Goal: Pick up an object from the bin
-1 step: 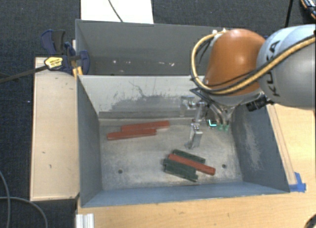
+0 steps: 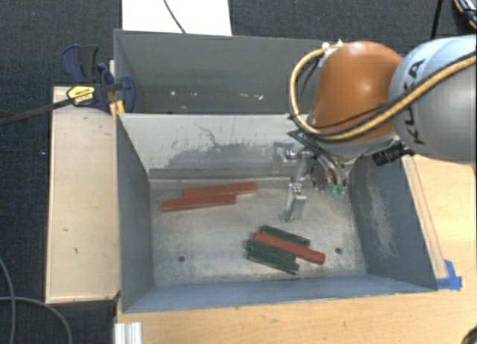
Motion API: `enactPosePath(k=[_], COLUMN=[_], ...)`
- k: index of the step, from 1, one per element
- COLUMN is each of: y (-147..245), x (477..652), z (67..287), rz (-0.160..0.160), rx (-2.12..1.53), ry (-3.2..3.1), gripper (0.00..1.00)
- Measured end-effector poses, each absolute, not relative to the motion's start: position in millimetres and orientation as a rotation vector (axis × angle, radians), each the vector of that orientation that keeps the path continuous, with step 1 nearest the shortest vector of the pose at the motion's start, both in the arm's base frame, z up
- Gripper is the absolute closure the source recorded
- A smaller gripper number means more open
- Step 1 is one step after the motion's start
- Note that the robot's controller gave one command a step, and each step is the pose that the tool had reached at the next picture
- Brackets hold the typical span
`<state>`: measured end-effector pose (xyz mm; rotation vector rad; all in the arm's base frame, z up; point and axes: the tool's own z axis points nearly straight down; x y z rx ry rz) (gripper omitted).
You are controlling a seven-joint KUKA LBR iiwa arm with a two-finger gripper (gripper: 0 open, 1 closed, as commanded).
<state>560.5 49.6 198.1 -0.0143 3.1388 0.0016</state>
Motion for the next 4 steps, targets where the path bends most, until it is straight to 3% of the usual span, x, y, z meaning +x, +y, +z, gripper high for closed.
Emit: enactPosePath(k=[1,2,3,4], y=[33.6,24.2,22.7,24.2], x=[529.1,506.7,505.8,489.8], z=[125.9,74.8,120.2,82.1], rz=[0.002,0.0,0.001,0.002], rx=[0.096,0.114,0.351,0.493], ry=[3.134,3.148,3.12,3.099], gripper=[0.0,0.0,0.0,0.0])
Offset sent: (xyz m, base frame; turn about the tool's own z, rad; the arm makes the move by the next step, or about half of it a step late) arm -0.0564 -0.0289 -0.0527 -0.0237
